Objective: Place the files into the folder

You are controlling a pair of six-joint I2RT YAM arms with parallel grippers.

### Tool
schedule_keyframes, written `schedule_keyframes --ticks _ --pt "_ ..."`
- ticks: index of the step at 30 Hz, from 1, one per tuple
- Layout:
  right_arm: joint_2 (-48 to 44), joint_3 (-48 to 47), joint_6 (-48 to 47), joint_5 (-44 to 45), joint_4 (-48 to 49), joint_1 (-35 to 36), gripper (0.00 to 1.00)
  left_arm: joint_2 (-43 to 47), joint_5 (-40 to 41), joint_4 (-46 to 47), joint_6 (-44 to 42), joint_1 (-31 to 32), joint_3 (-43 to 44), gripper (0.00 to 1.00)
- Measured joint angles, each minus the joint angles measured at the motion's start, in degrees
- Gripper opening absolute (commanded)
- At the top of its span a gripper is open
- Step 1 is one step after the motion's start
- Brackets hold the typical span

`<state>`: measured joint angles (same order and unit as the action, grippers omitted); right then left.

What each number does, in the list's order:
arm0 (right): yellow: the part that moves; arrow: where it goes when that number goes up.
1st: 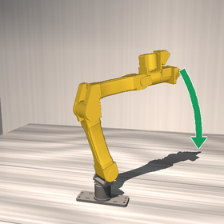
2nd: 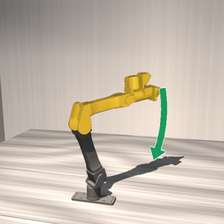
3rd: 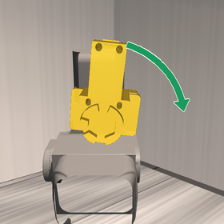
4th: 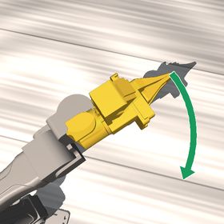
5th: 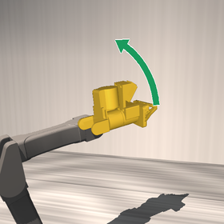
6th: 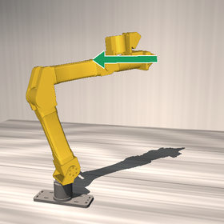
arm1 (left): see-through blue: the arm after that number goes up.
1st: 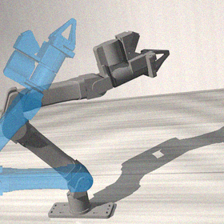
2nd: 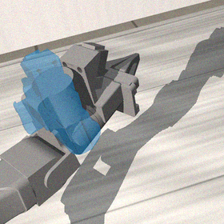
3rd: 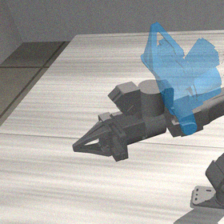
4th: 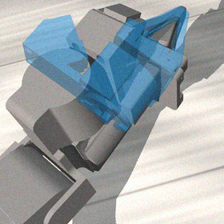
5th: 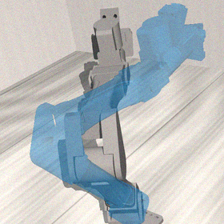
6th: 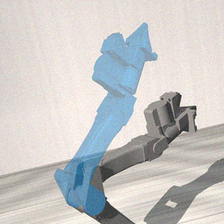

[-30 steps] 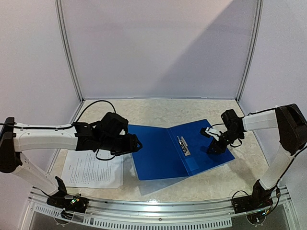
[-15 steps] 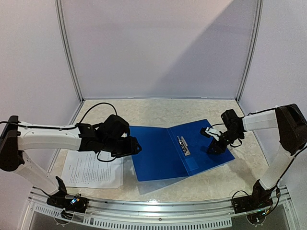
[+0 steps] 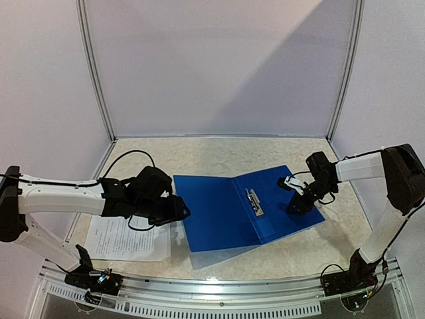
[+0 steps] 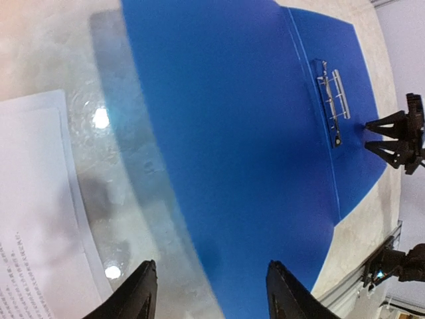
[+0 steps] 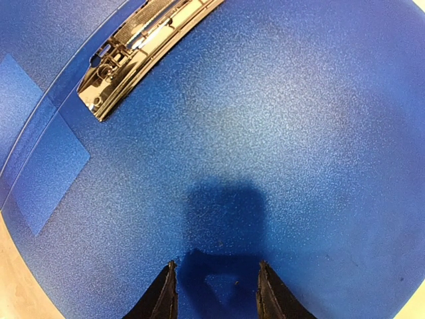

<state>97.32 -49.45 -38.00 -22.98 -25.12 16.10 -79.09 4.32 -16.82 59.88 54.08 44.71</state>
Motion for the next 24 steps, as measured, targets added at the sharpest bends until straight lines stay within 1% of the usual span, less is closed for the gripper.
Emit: schedule_keyframes --ticks 3,5,8,10,12,15,17,18,20,21,24 --pt "0.0 0.0 0.0 0.0 0.0 0.0 0.41 4.22 0.11 0.28 0.66 -0.02 -3.28 0.56" --pt "0.0 0.0 0.0 0.0 0.0 0.0 0.41 4.76 -0.2 1.9 0.57 -0.04 -3.87 0.58" --pt "0.02 0.0 0.0 0.0 0.0 0.0 0.41 2.67 -1.86 7.34 -0.15 -0.09 -3.89 0.6" --pt "0.02 0.0 0.0 0.0 -0.02 0.0 0.41 0.46 -3.61 11.87 -0.37 -0.09 -3.87 0.58" --pt "0.02 0.0 -0.02 -0.02 -0.02 0.0 0.41 -1.9 -4.94 15.06 -0.66 -0.09 -3.58 0.52" --pt "0.02 0.0 0.0 -0.02 -0.04 0.0 0.41 -5.07 -6.1 17.18 -1.27 -0.11 -2.36 0.37" --pt "0.02 0.0 0.0 -0.02 -0.04 0.0 0.41 -7.1 -6.6 17.84 -1.88 -0.22 -0.94 0.25" --pt "0.02 0.0 0.0 -0.02 -0.04 0.0 0.41 -8.04 -6.75 18.08 -2.27 -0.35 -0.11 0.16" --pt "0.02 -0.02 0.0 0.0 -0.07 0.0 0.41 -9.84 -6.91 18.05 -3.26 -0.7 2.01 0.02" --pt "0.02 -0.04 0.0 0.02 -0.09 0.0 0.41 -10.64 -6.99 17.88 -3.45 -0.85 3.13 0.0" --pt "-0.02 -0.15 0.0 0.37 -0.37 -0.02 0.41 -13.4 -7.8 16.5 -5.6 -2.03 7.76 0.0"
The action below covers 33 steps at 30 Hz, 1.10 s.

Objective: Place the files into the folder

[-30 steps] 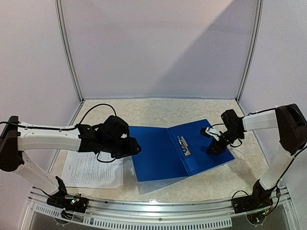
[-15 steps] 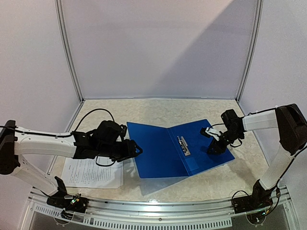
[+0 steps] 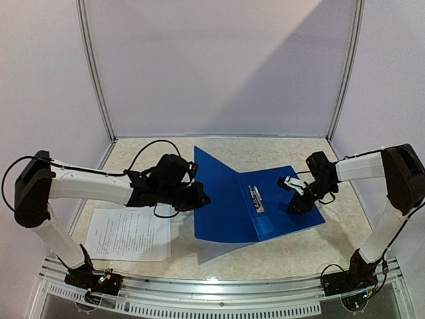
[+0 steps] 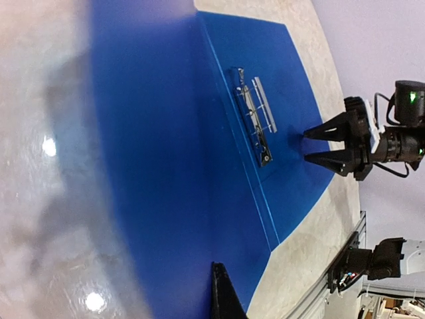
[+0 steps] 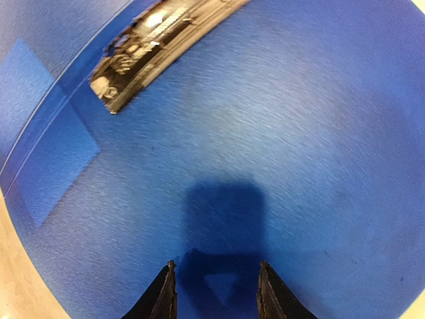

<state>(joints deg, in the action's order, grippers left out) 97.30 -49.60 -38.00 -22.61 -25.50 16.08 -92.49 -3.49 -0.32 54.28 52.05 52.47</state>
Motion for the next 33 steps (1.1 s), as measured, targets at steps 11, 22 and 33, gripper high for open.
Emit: schedule_keyframes --ticks 11,22,33 --pt "-3.15 -1.88 0.68 1.18 -8.37 0.04 0.44 -14.84 -5.9 -3.89 -7.1 -6.75 14.91 0.46" --pt "-9.88 -7.85 3.3 -3.28 -12.66 1.57 0.46 -10.16 0.94 -14.75 -11.76 -7.87 17.9 0.65" --pt "-9.29 -19.54 8.83 -4.39 -10.88 21.03 0.51 25.66 13.55 -25.94 -3.78 -6.49 -5.97 0.67"
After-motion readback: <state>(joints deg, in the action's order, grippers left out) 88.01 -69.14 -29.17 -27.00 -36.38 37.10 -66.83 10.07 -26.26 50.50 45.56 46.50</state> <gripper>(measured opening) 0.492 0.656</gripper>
